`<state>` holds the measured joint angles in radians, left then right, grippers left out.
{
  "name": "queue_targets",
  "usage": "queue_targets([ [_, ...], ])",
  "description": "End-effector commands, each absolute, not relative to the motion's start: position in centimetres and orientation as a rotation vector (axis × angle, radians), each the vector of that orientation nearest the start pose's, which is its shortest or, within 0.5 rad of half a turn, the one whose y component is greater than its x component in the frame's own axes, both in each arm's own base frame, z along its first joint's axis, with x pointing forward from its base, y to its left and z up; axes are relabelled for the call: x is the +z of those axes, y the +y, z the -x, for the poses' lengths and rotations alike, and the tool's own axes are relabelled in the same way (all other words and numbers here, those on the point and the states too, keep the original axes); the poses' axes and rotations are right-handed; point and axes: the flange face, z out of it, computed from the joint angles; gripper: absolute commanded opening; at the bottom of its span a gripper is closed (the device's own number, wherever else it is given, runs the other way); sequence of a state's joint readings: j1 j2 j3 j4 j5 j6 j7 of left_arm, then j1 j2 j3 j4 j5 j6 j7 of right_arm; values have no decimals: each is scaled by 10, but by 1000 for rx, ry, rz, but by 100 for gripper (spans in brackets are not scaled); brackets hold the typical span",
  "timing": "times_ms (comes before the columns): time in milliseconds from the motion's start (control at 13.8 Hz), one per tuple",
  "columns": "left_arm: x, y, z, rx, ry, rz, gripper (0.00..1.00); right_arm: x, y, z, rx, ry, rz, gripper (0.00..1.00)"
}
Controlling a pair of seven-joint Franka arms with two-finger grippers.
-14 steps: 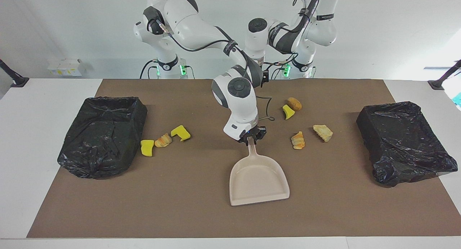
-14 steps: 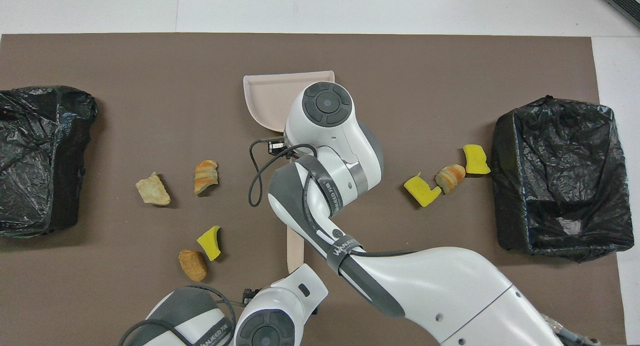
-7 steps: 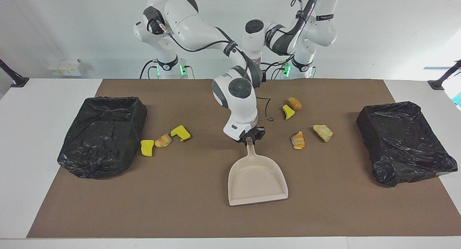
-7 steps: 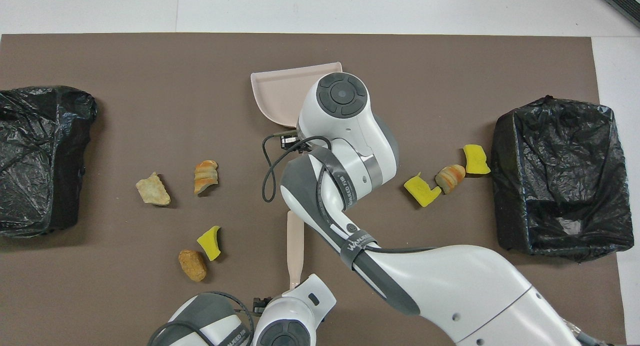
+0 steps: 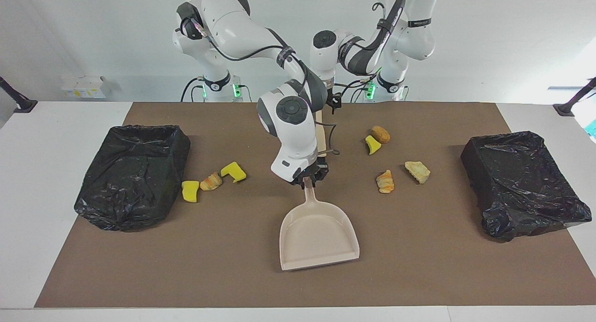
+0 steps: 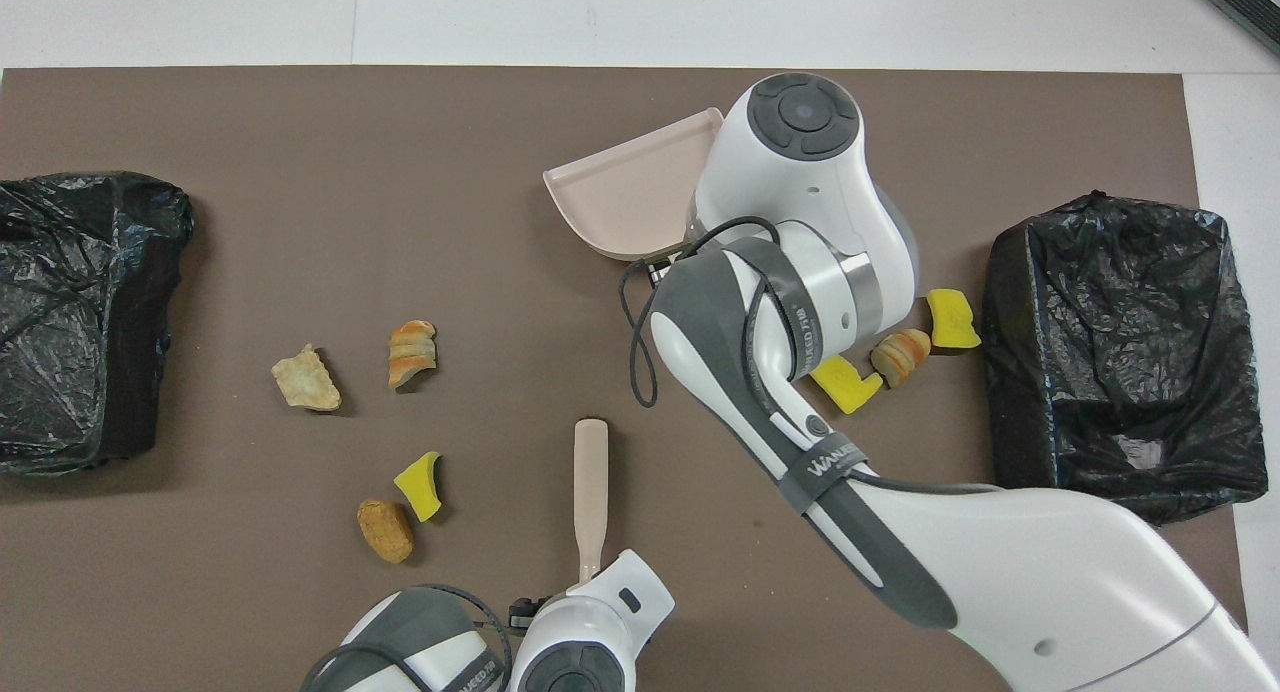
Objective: Sweep and dump trash in bin
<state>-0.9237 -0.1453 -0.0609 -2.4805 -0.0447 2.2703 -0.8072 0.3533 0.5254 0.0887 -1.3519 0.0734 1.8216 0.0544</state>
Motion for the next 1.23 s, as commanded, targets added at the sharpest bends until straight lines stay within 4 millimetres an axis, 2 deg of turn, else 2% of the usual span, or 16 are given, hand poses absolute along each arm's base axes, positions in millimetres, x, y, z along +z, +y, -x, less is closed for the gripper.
queue_targets([
  [0,337,-375,-242,108,221,3103,52,433,259,-623,155,-721,2963,0],
  [218,337,-374,-240,121,221,3091,40,444,226,-623,185,-965,2885,0],
  [363,336,-373,-240,124,219,3089,32,462,205,-622,173,-1140,2810,0],
  [508,341,-372,-240,126,219,3088,24,478,197,-612,207,-1307,2731,0],
  [653,350,-369,-240,143,209,3075,13,498,202,-596,276,-1493,2719,0],
  [725,356,-365,-241,139,196,3080,3,497,207,-591,306,-1573,2697,0],
  [798,361,-362,-242,141,190,3080,0,493,205,-586,313,-1671,2636,0],
  [943,373,-352,-248,141,152,3085,0,476,194,-573,292,-1794,2562,0],
  [1161,395,-330,-262,142,66,3092,0,455,197,-545,232,-1849,2546,0],
])
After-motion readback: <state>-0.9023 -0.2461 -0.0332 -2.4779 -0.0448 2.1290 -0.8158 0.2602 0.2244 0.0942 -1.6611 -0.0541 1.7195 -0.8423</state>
